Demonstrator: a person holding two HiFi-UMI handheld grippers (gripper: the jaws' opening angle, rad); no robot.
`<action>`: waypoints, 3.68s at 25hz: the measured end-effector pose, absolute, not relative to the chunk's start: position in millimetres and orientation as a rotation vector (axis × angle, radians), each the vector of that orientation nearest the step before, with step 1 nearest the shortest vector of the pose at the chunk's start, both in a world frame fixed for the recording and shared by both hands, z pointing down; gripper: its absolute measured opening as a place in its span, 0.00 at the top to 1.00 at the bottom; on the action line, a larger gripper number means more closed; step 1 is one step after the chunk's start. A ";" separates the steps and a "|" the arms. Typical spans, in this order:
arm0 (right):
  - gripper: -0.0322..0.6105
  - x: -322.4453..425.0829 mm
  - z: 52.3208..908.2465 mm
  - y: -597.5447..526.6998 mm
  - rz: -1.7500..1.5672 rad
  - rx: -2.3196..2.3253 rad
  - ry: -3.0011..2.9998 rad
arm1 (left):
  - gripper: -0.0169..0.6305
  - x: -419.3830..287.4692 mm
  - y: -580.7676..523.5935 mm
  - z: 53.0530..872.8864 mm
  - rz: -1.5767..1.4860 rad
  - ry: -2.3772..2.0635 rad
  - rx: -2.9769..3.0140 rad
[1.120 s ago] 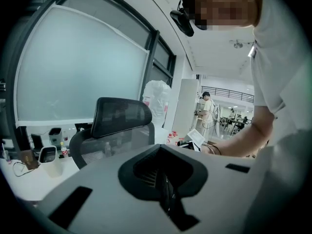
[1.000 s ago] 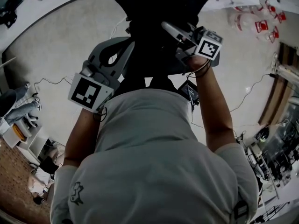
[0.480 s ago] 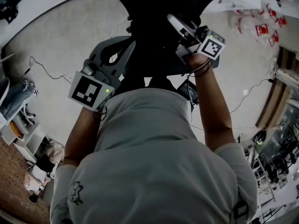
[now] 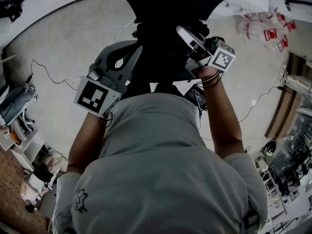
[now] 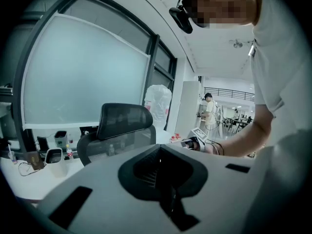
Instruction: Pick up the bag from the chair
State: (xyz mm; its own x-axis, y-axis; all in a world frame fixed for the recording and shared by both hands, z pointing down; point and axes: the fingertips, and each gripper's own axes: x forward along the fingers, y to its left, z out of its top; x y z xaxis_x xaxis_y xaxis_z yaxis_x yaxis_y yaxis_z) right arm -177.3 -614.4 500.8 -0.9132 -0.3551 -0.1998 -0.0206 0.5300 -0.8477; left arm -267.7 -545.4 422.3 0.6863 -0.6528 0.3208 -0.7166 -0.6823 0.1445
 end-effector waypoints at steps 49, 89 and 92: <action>0.90 -97.3 390.8 -405.2 -1.287 -0.047 2.550 | 0.95 -202.0 -367.3 361.3 0.272 -1.386 2.640; 0.90 -57.4 348.8 -192.7 -1.140 -0.479 2.364 | 0.95 -230.0 -178.4 332.1 0.189 -1.131 2.817; 0.90 -37.5 350.0 -178.2 -1.159 -0.463 2.360 | 0.95 -208.4 -168.6 332.6 0.197 -1.145 2.807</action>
